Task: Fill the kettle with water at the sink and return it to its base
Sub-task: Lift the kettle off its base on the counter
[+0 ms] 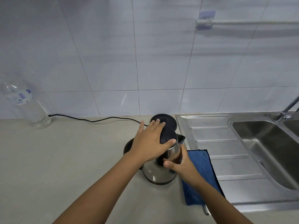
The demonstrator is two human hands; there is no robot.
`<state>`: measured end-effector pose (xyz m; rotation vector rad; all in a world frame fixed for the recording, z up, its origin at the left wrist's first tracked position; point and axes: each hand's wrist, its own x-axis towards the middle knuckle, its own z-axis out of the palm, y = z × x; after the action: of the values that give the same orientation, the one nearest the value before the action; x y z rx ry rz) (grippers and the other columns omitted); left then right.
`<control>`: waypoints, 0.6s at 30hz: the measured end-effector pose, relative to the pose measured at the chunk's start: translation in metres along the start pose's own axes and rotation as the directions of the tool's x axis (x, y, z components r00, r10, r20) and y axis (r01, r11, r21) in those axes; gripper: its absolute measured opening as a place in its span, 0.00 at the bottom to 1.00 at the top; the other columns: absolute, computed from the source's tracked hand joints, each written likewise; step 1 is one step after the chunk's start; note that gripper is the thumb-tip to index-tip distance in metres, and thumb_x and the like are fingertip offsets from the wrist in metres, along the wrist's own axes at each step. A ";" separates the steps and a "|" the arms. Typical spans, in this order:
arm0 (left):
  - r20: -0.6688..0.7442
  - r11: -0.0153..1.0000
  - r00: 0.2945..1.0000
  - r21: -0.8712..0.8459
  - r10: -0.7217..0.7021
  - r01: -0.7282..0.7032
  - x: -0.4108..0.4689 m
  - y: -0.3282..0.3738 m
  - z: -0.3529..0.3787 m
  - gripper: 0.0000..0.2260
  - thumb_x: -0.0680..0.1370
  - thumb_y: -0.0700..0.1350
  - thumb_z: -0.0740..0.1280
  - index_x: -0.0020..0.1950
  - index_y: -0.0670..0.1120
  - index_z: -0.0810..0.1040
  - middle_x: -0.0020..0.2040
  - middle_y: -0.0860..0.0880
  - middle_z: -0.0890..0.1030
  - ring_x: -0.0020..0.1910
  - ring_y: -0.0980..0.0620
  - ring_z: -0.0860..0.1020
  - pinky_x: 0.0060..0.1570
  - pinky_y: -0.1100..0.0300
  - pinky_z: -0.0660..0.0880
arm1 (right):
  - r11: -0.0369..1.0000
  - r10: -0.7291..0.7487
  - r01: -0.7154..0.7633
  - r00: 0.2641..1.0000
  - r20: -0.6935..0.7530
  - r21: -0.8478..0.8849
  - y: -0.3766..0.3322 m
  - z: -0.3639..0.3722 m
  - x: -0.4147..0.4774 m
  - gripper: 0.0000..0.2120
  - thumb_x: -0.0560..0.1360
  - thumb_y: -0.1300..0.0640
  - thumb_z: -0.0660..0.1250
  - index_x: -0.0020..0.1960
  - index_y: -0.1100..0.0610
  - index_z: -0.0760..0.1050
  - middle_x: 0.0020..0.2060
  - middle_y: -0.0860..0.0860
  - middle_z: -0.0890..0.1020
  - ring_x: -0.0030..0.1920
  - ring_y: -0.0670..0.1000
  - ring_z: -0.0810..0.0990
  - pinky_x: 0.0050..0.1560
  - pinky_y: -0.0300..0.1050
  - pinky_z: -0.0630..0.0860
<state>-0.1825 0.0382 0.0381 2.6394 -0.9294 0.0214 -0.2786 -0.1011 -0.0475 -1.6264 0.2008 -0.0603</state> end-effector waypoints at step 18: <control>-0.236 0.930 0.971 -0.362 -0.031 -0.058 -0.005 -0.002 0.007 0.18 0.78 0.52 0.64 0.68 0.56 0.74 0.72 0.57 0.71 0.69 0.59 0.69 0.61 0.68 0.65 | 0.999 -0.022 0.021 0.998 -0.054 -0.031 0.011 0.004 0.000 0.41 0.61 0.44 0.81 0.67 0.31 0.64 0.58 0.33 0.81 0.62 0.42 0.81 0.57 0.36 0.80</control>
<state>-0.1865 0.0401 0.0299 2.2260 -0.7829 0.1500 -0.2788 -0.0981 -0.0592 -1.6582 0.2267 -0.1184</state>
